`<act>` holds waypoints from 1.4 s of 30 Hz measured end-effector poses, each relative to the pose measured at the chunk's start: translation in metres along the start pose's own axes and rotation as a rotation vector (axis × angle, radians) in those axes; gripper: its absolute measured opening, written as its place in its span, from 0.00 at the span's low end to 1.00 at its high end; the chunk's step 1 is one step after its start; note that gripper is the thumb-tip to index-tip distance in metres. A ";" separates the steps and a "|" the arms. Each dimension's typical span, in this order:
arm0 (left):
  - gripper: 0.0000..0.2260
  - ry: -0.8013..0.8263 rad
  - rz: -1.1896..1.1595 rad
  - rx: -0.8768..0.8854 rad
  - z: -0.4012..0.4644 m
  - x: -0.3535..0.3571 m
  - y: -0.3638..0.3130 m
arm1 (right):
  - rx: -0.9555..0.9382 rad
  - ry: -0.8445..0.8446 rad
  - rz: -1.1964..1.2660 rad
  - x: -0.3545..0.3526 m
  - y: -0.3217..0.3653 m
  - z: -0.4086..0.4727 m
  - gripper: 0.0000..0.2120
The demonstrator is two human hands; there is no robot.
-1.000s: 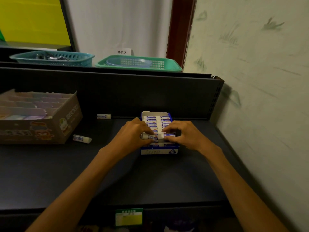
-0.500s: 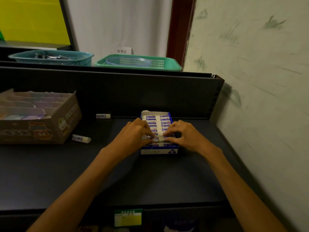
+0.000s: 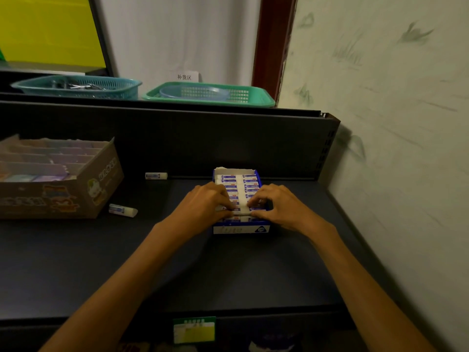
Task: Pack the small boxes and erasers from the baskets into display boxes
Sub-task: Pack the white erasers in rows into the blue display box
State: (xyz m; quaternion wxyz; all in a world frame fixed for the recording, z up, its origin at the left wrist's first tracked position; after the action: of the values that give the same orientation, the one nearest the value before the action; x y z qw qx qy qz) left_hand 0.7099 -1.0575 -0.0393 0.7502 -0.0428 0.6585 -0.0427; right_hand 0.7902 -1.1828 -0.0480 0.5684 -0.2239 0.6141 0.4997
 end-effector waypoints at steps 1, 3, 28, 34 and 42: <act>0.15 0.002 -0.002 0.001 0.000 0.000 0.000 | 0.007 0.001 0.000 0.001 -0.001 0.000 0.14; 0.15 0.008 -0.004 0.002 0.001 0.000 0.000 | 0.020 0.012 0.007 0.002 -0.001 0.001 0.14; 0.25 -0.047 -0.080 -0.325 -0.102 -0.039 0.141 | -0.090 -0.085 -0.017 0.033 0.115 0.074 0.19; 0.25 0.070 -0.054 -0.327 -0.111 -0.027 0.174 | -0.065 -0.028 -0.019 0.061 0.142 0.104 0.20; 0.19 0.065 -0.070 -0.249 -0.092 -0.012 0.183 | 0.043 0.010 -0.062 0.078 0.139 0.131 0.22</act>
State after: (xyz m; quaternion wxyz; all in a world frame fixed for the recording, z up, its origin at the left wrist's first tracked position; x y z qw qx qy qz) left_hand 0.6182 -0.8752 -0.0612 0.7155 -0.1574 0.6805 0.0118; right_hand 0.7154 -0.9903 -0.0506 0.5853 -0.2331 0.6204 0.4672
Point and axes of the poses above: each hand's wrist, its own z-axis towards the middle knuckle, its own x-axis out of the palm, y = z × x, the point moved 7 cm from there along z, towards the middle knuckle, and after that the axes turned 5 degrees about -x, right-handed, at the moved point
